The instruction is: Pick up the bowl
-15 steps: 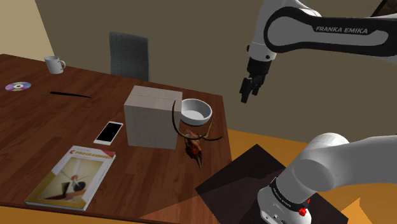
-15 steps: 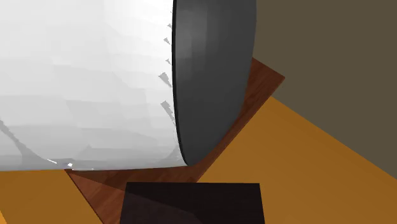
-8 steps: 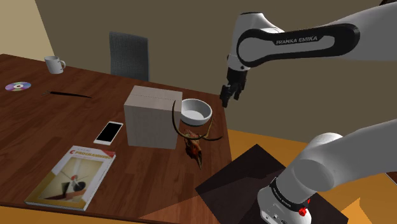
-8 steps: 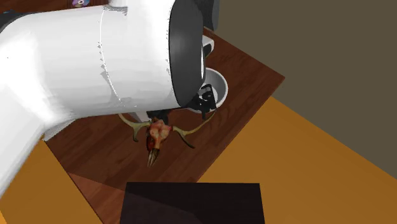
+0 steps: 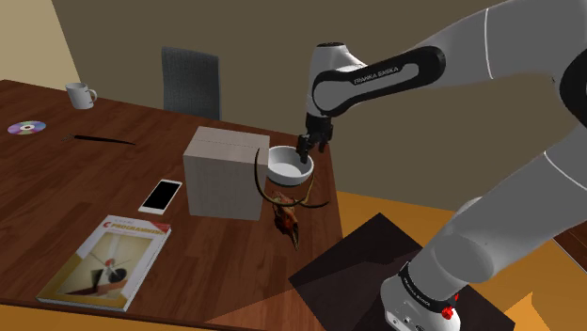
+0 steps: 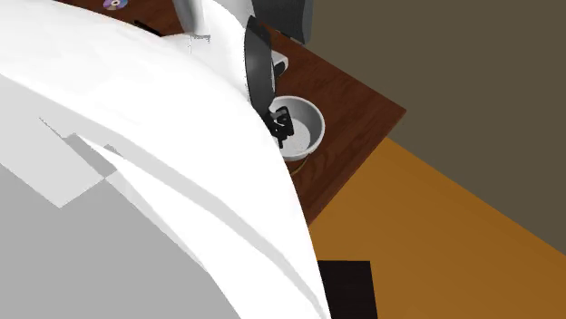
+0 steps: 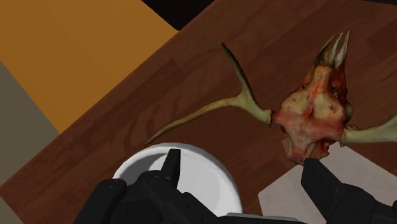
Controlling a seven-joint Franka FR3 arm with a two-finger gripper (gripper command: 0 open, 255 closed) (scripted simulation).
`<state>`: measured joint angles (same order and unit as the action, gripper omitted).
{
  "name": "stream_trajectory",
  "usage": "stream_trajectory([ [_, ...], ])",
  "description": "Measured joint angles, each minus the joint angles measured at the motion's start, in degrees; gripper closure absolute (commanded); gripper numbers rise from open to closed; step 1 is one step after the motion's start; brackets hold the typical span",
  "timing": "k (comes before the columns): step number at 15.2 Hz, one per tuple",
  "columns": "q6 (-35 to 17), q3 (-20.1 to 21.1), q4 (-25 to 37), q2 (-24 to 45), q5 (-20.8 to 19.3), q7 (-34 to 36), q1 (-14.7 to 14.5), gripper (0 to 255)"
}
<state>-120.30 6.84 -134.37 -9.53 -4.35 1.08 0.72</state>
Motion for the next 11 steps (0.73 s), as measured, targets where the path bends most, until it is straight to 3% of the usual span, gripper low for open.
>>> stream_trajectory([
  [11, -9.36, 0.61, 16.0, 24.63, -5.63, 6.45, -1.21, 0],
])
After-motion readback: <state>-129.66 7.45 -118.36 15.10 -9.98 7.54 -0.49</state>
